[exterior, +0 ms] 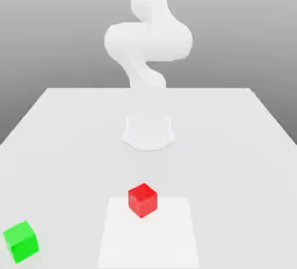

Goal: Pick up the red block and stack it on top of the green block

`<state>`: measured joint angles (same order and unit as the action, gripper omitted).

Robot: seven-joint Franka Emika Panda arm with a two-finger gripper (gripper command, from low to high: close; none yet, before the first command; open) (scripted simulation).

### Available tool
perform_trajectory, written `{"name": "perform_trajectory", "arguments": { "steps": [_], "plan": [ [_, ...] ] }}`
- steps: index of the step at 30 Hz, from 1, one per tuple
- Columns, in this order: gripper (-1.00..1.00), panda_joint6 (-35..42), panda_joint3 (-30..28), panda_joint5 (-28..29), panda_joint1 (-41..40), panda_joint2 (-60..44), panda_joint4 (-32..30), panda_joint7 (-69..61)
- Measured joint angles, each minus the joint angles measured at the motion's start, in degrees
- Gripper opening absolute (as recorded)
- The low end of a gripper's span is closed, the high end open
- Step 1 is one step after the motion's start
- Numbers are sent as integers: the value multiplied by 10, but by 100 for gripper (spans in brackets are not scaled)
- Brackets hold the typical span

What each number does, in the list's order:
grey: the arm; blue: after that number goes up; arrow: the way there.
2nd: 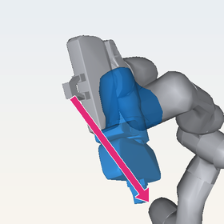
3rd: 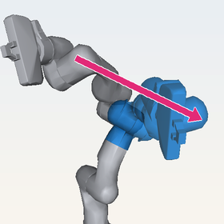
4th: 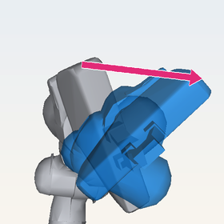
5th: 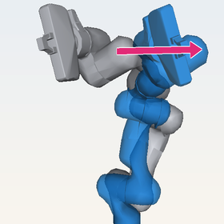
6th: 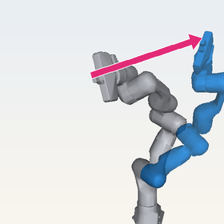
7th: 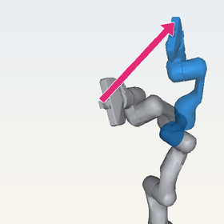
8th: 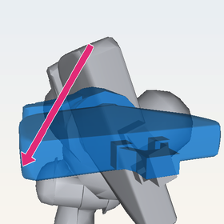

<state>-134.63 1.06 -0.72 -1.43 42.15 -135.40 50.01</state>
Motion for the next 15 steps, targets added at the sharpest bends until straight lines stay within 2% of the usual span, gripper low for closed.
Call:
{"name": "perform_trajectory", "arguments": {
  "steps": [15],
  "plan": [
    [0,-212,88,-32,-93,-282,-262,330]
  ]
}}
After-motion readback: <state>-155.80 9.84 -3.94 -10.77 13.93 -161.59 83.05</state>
